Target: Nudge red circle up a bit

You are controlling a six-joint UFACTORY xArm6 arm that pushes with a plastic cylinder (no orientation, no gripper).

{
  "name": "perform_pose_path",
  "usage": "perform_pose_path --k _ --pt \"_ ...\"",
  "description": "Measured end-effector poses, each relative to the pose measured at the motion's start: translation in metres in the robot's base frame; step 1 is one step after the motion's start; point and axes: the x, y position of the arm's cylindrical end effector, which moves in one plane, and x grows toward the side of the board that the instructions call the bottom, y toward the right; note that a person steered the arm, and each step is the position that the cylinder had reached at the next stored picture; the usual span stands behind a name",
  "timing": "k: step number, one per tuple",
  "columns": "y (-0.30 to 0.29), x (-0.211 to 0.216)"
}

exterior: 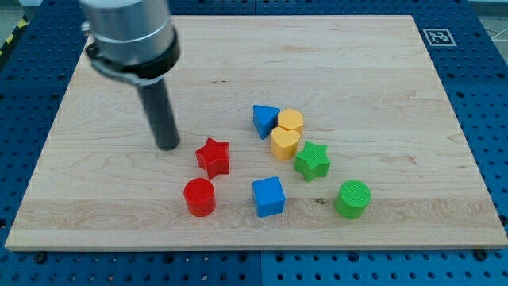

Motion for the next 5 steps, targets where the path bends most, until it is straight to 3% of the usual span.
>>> perform_pose_path --k 2,5 --pt "0.001 0.118" --pt "0.081 0.12"
